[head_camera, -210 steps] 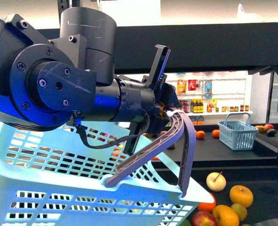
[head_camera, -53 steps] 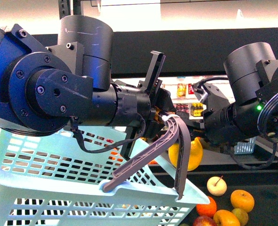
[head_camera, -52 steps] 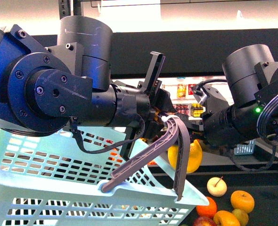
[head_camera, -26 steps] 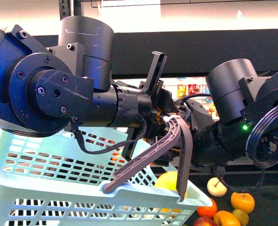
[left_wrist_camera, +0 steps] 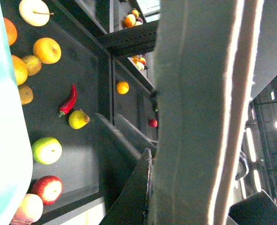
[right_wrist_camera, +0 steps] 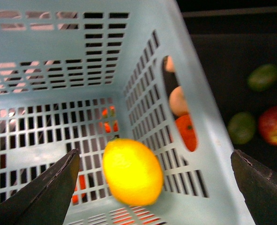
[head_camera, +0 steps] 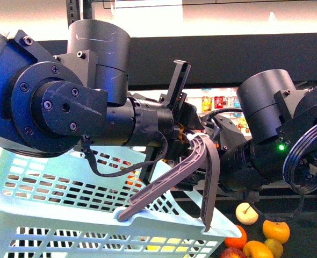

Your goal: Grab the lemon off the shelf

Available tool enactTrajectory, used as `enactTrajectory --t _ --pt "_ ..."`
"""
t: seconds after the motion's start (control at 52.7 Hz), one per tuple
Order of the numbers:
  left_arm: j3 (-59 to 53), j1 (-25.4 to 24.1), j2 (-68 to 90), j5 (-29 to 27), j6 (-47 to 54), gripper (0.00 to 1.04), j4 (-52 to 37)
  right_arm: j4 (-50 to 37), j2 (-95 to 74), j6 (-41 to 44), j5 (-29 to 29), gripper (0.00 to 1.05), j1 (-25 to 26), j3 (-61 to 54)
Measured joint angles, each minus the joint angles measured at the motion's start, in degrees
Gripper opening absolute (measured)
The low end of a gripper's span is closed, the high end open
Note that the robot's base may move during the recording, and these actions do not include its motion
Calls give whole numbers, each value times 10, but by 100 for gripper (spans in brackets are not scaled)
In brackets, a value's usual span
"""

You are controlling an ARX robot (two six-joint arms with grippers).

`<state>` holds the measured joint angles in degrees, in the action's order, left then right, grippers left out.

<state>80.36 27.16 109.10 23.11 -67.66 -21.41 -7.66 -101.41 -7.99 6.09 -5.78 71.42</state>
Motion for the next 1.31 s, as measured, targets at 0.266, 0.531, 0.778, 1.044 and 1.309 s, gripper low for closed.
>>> enactTrajectory --t 0.266,0.531,0.778,1.044,1.309 --pt "0 -2 0 -6 2 6 0 -55 174 40 10 97 86 -130" --pt "0 -3 0 -6 3 6 0 54 617 83 -36 91 99 -390" --pt "0 -3 0 -6 5 6 0 120 898 82 -60 34 60 -553" --pt "0 -3 0 -6 2 6 0 97 938 80 -60 2 60 -620" --pt "0 -3 0 -6 3 6 0 88 962 80 -59 2 60 -656"
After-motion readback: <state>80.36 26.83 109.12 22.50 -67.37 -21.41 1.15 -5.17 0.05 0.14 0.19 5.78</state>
